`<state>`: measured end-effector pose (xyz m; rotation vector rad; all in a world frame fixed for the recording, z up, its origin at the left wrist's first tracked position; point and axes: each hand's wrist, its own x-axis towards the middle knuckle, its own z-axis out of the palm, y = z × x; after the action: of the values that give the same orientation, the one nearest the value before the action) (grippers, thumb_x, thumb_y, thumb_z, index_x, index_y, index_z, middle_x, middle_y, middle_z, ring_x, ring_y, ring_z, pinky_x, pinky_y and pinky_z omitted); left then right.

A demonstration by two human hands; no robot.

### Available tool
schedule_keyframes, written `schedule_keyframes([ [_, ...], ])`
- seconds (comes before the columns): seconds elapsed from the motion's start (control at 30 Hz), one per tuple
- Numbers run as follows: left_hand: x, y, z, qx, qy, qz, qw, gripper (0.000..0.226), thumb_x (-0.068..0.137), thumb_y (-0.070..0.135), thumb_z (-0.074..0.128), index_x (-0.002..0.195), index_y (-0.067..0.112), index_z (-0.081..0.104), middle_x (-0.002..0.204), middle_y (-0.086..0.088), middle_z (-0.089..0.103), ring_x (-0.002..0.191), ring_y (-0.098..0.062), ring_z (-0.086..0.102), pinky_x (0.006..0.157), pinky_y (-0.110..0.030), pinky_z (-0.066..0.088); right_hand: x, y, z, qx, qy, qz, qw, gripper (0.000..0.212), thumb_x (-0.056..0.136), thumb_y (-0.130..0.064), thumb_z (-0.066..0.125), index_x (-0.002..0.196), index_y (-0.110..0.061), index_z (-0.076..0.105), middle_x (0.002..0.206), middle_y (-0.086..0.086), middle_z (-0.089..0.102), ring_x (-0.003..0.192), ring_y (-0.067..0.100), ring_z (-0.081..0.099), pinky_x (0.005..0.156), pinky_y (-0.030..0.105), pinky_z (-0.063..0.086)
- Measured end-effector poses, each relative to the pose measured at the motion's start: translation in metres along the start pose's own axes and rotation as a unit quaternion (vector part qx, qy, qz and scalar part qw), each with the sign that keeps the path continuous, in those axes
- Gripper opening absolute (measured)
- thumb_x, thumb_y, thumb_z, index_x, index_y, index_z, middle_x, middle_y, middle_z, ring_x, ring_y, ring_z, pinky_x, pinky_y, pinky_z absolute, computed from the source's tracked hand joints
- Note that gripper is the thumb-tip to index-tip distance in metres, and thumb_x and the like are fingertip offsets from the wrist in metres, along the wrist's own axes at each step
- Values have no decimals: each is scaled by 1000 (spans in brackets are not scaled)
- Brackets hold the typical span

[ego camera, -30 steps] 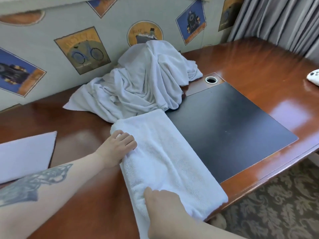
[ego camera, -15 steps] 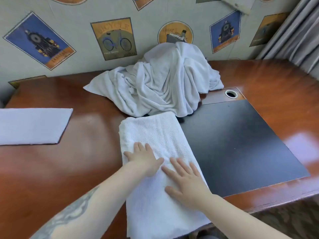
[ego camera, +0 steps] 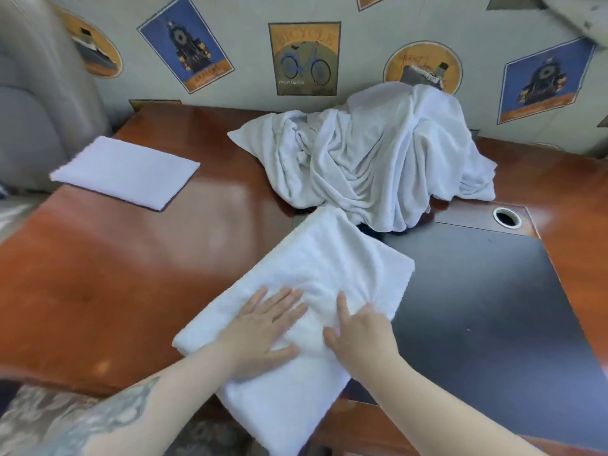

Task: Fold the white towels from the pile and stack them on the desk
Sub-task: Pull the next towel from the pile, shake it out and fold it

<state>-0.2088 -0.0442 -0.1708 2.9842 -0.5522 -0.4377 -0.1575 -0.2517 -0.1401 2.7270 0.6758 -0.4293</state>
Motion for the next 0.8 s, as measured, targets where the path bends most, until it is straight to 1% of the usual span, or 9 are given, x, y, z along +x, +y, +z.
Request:
schedule_keyframes([
  [0.1, -1, -41, -21, 87, -54, -1, 995, 58, 102, 54, 18, 145, 50, -21, 150, 22, -35, 142, -12, -34, 105, -43, -34, -35, -2, -1, 36, -60, -40, 997, 57, 103, -37, 30, 151, -7, 26, 86, 4, 57, 63, 22, 44, 48, 31, 16],
  [0.17, 1, -34, -30, 118, -2, -69, 991, 62, 104, 25, 29, 153, 42, -5, 158, 16, -25, 147, -16, -25, 107, -46, -31, -41, 5, -7, 137, -23, -16, 990, 23, 95, -32, 40, 109, -25, 57, 71, -5, 47, 61, 20, 43, 47, 30, 20],
  [0.27, 14, 30, -20, -29, 173, -249, 952, 65, 92, 9, 39, 154, 26, 23, 164, 6, 4, 151, -15, -4, 114, -38, -20, -27, -5, -5, 246, 208, -75, 944, 19, 86, -25, 54, 101, -22, 65, 98, -5, 67, 94, 21, 64, 70, 31, 51],
  [0.3, 19, 55, -13, -102, 179, -296, 933, 61, 96, 16, 36, 154, 23, 21, 164, 6, 5, 151, -13, -3, 115, -34, -17, -20, -13, -2, 282, 223, -117, 926, 31, 87, -20, 55, 116, -19, 65, 122, 0, 66, 115, 23, 60, 91, 37, 51],
  [0.37, 22, 87, 4, -123, 158, -351, 915, 58, 99, 30, 18, 156, 18, 10, 164, 3, 1, 150, -13, -1, 119, -36, -1, -8, -26, 10, 286, 141, -183, 930, 50, 99, -21, 38, 149, -18, 37, 162, 0, 20, 150, 19, 18, 122, 37, 10],
  [0.47, 21, 78, 14, -97, 162, -363, 912, 65, 94, 40, 13, 153, 16, 24, 161, 1, 16, 149, -20, 17, 117, -47, 22, 14, 4, 42, 218, 107, -185, 952, 59, 101, -50, 18, 155, -39, -5, 157, -15, -23, 147, 10, -23, 116, 32, -24],
  [0.57, 13, 46, 23, -70, 137, -369, 916, 65, 94, 58, -2, 152, 33, -17, 158, 14, -24, 147, -14, -23, 119, -40, -7, 28, 63, 60, 197, 111, -59, 972, 66, 94, -65, 10, 150, -46, -19, 158, -17, -27, 146, 12, -27, 117, 39, -22],
  [0.7, 22, 24, 7, -71, 113, -483, 866, 63, 100, 52, 9, 151, 30, -21, 161, 7, -22, 148, -15, -20, 121, -41, -8, 40, 103, 49, 260, 9, 158, 953, 72, 96, -62, 17, 157, -29, 0, 164, 5, -9, 150, 24, -15, 120, 48, -11],
  [0.8, 57, 52, -13, -91, 162, -448, 874, 64, 103, 45, 21, 155, 25, -10, 162, 6, -16, 149, -17, -16, 119, -40, -12, 49, 62, 26, 238, 162, 71, 955, 72, 100, -43, 31, 157, -16, -2, 163, 3, -15, 150, 20, -18, 118, 42, -17],
])
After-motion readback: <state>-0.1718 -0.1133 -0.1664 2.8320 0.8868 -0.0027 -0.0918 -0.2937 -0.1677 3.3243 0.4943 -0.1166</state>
